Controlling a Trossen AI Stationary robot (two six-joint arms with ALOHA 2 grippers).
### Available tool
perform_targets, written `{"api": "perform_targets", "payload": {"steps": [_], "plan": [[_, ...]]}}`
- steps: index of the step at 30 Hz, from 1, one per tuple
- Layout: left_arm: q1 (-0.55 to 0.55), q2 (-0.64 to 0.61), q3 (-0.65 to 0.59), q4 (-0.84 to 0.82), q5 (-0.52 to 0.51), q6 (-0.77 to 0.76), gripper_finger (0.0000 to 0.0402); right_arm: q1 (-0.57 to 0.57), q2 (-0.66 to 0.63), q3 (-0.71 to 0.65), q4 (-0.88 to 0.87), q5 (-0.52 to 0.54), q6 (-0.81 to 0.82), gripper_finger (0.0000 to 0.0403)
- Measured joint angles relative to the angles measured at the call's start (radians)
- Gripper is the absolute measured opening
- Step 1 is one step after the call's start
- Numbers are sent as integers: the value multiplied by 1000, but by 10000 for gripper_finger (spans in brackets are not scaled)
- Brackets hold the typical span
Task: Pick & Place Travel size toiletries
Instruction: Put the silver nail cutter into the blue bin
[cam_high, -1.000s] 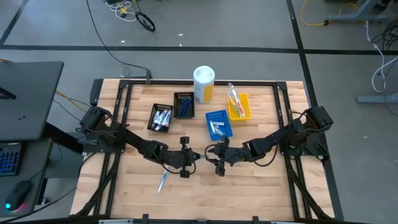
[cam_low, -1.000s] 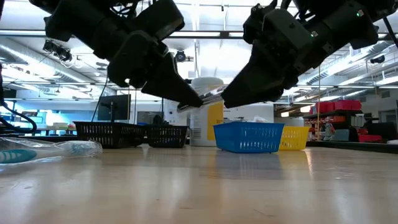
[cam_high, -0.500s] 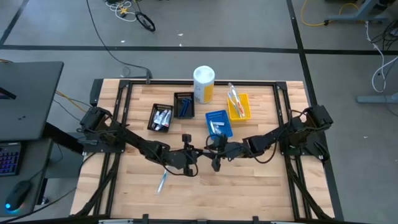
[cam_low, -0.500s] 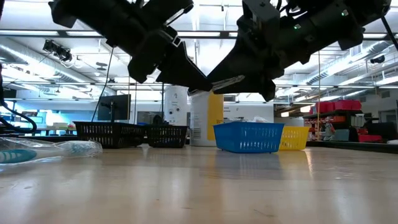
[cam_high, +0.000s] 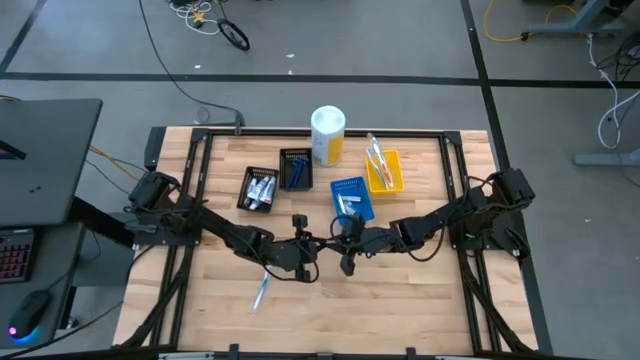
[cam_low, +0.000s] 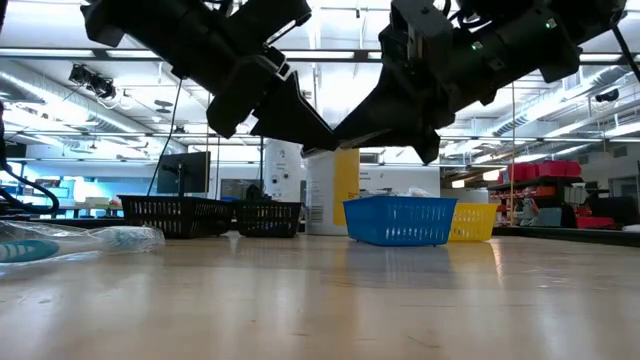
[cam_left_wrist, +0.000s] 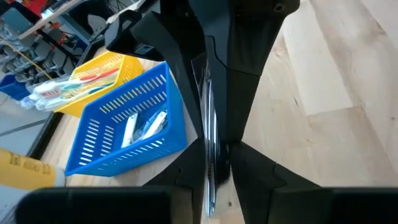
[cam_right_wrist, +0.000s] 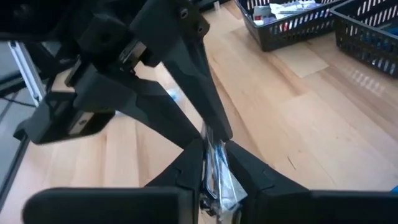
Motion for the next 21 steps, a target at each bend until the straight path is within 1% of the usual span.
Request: {"api": "perform_targets", "payload": {"steps": [5,8,11,13,16,18,21], "plan": [[1,-2,1,-24,1,-7,107,0,1,-2,-27,2,-21,54],[8,-5,2,-49,-20,-8,132,-1,-12,-2,-75,38,-50,54],[29,-5,2,-66,-25,-24,158,-6,-45,-2,-177,134,-61,54],[50,-5,2,-78,-24,-52,174,-14,-73,-2,-270,224,-56,54],[86,-5,2,-83,6,-126,192,-33,-112,-2,-364,378,-16,59],[108,-4,2,-89,26,-197,199,-50,-134,-2,-398,461,9,65],[136,-4,1,-97,47,-288,201,-86,-145,-2,-420,509,28,69]]}}
